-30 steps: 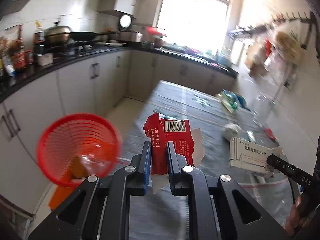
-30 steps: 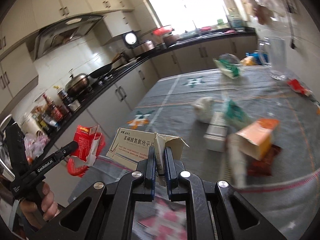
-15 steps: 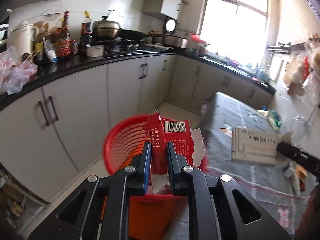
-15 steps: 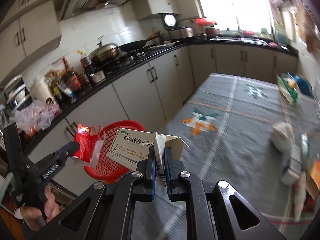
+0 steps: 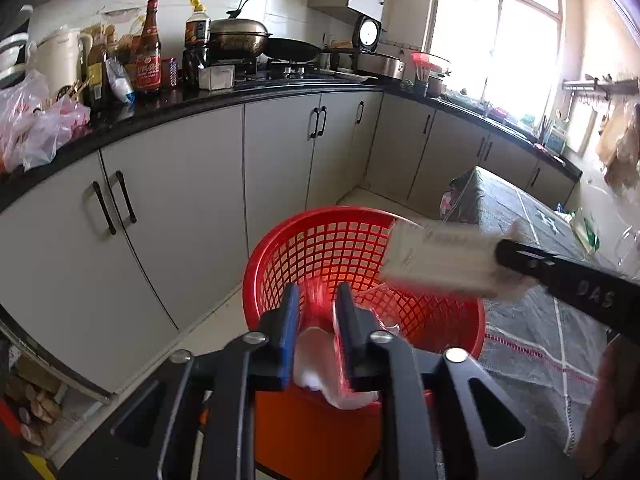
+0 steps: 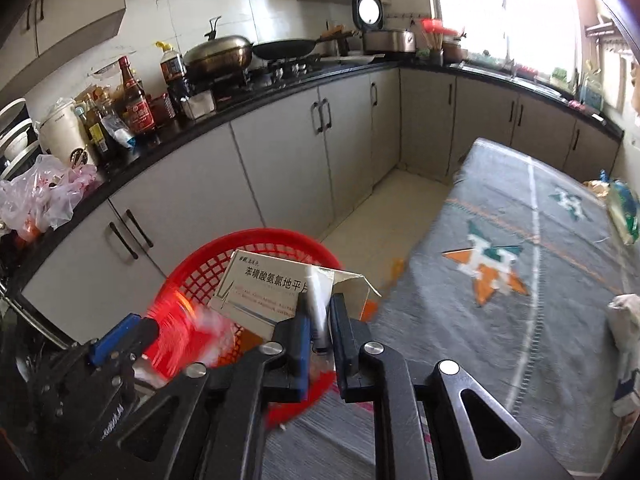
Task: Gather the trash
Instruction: 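Carry both boxes over the red basket and open both tools to drop them, then return to the table and grasp the white bottle with the right tool, then grasp the orange box with the left tool while the right tool holds the white bottle, then carry the orange box and white bottle over the red basket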
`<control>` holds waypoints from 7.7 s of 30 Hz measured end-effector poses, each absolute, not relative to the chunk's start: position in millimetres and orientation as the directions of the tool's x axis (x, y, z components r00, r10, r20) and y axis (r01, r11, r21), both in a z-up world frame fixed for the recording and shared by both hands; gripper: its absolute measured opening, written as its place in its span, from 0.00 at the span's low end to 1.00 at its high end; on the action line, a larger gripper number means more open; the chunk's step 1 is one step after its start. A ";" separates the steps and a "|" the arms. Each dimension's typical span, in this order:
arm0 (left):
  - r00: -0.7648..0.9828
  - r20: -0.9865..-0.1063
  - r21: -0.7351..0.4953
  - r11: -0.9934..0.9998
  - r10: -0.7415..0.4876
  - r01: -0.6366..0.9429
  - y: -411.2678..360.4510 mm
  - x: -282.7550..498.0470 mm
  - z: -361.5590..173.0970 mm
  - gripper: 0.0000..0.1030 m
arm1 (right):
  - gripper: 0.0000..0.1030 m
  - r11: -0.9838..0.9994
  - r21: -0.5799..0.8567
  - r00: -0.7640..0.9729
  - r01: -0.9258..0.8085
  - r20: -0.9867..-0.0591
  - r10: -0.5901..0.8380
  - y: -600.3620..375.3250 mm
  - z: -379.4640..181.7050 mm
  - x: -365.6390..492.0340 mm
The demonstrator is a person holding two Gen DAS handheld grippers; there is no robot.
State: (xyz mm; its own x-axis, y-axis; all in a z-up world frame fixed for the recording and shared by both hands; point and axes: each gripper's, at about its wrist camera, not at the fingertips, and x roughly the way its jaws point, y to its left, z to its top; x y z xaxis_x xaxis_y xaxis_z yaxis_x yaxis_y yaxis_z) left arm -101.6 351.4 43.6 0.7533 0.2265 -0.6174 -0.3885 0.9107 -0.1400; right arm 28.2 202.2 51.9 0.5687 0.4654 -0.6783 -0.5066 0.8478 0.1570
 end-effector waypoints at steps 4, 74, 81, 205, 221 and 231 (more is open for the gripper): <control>0.762 -0.605 -0.149 0.906 0.232 -0.395 352.9 -106.8 47.1 0.33 | 0.34 0.840 0.167 0.574 -0.516 -0.661 0.484 201.3 53.7 26.9; 0.755 -0.651 0.056 0.987 -0.080 0.152 57.2 -82.6 28.3 0.52 | 0.30 0.656 0.751 0.615 -0.081 -0.480 0.625 -239.6 -2.0 42.2; 0.713 -0.682 -0.019 0.979 -0.162 0.204 48.9 -75.5 37.1 0.52 | 0.29 0.631 0.766 0.647 -0.128 -0.418 0.638 -255.0 5.5 30.6; 0.881 -0.467 -0.181 0.983 -0.070 -0.018 185.3 -106.3 94.2 0.43 | 0.32 0.736 0.466 0.457 -0.491 -0.582 0.673 -36.6 45.9 -0.1; 0.864 -0.495 -0.251 0.937 0.090 -0.242 315.6 -103.5 75.8 0.43 | 0.32 0.627 0.544 0.325 -0.557 -0.552 0.768 91.8 71.9 31.3; 0.824 -0.555 -0.263 0.917 0.111 -0.301 341.6 -90.4 41.9 0.43 | 0.32 0.637 0.558 0.275 -0.532 -0.598 0.753 172.0 45.3 63.7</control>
State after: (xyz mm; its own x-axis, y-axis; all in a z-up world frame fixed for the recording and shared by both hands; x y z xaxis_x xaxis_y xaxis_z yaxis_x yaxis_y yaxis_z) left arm -90.4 341.6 41.9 0.8245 0.1111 -0.5549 -0.3005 0.9168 -0.2631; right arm 63.7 172.0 45.3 0.2747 0.7529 -0.5981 -0.5318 0.6372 0.5579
